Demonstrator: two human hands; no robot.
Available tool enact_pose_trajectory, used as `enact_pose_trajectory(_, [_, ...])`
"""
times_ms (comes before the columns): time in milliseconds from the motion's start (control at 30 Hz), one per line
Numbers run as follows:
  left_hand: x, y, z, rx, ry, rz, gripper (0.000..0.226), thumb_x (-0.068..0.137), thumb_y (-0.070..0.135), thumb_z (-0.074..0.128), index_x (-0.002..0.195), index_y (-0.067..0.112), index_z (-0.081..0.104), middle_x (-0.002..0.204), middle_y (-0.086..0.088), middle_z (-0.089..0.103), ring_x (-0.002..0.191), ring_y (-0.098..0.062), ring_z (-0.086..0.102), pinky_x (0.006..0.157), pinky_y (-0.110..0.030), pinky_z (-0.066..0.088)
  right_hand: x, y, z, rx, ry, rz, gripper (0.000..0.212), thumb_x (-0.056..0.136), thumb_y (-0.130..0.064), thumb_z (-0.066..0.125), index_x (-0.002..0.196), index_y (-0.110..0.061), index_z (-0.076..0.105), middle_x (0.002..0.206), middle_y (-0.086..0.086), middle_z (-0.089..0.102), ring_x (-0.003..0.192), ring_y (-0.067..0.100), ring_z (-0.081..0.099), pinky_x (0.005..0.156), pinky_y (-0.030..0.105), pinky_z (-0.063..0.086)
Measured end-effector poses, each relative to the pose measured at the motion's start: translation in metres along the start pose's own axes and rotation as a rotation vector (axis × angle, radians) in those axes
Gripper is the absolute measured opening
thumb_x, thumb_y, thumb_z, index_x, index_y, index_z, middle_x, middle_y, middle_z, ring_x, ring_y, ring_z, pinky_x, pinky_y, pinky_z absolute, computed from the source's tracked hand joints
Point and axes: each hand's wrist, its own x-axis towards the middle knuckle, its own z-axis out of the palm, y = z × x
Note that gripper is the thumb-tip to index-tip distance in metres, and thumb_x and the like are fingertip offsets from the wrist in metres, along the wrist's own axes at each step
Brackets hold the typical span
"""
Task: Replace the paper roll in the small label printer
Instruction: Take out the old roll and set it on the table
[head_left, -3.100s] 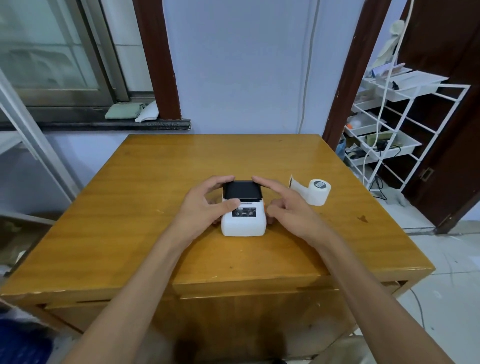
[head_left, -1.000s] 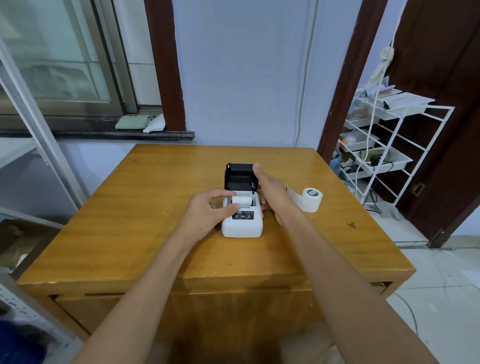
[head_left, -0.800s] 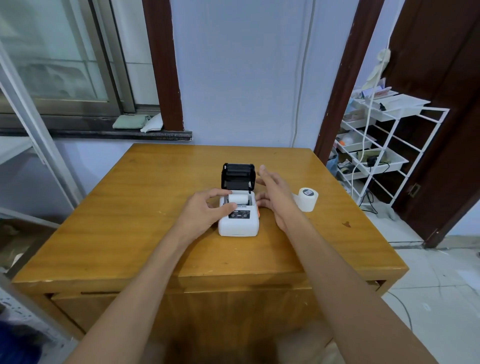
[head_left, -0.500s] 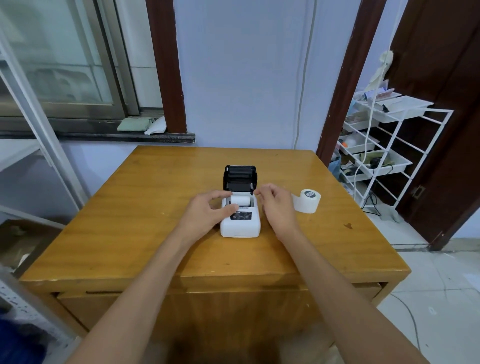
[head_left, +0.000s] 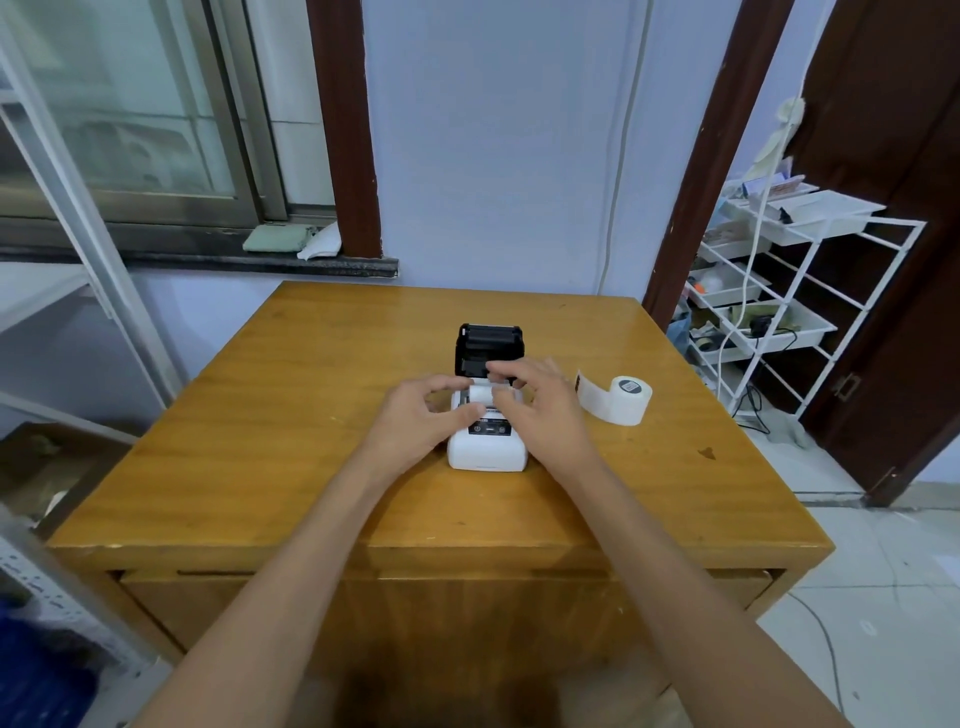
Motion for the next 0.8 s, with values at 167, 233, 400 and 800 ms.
enact_pose_trajectory(167, [0.002, -0.001, 0.000, 0.042, 0.012, -0.003, 0.052, 0.082, 0.046, 0.085, 0.128, 0.026, 0.074, 0.128, 0.006, 0.071, 0.109, -0.018, 0.067, 0.097, -0.037, 0.054, 0.023, -0.024, -0.020, -0.469, -0.308, -0.101, 0.036, 0.104, -0.036, 0.058, 0.137, -0.025, 0.066, 0.127, -0.005, 0.072, 0.122, 0.018, 0.058, 0.094, 0.041, 0.051])
enact_pose_trajectory(233, [0.001, -0.001, 0.000, 0.022, -0.001, -0.011, 0.058, 0.077, 0.053, 0.085, 0.128, 0.027, 0.075, 0.129, 0.007, 0.071, 0.112, -0.019, 0.068, 0.101, -0.041, 0.055, 0.032, -0.031, -0.023, -0.598, -0.349, -0.093, 0.033, 0.102, -0.039, 0.060, 0.131, -0.028, 0.069, 0.122, -0.004, 0.073, 0.120, 0.021, 0.060, 0.085, 0.037, 0.049])
enact_pose_trajectory(400, [0.002, -0.002, 0.000, 0.027, 0.019, -0.009, 0.054, 0.076, 0.056, 0.085, 0.123, 0.031, 0.077, 0.126, 0.008, 0.073, 0.113, -0.022, 0.070, 0.094, -0.040, 0.056, 0.036, -0.037, -0.019, -0.667, -0.357, -0.082, 0.030, 0.101, -0.038, 0.062, 0.127, -0.027, 0.073, 0.124, 0.003, 0.070, 0.121, 0.024, 0.058, 0.080, 0.033, 0.036])
enact_pose_trajectory(800, [0.002, 0.002, 0.001, 0.040, 0.026, -0.044, 0.042, 0.085, 0.037, 0.085, 0.124, 0.025, 0.076, 0.092, 0.010, 0.071, 0.080, -0.007, 0.063, 0.070, -0.023, 0.047, 0.016, -0.026, -0.010, -0.631, -0.089, -0.131, 0.021, 0.100, -0.026, 0.062, 0.119, -0.023, 0.071, 0.119, 0.000, 0.057, 0.118, 0.022, 0.047, 0.086, 0.033, 0.041])
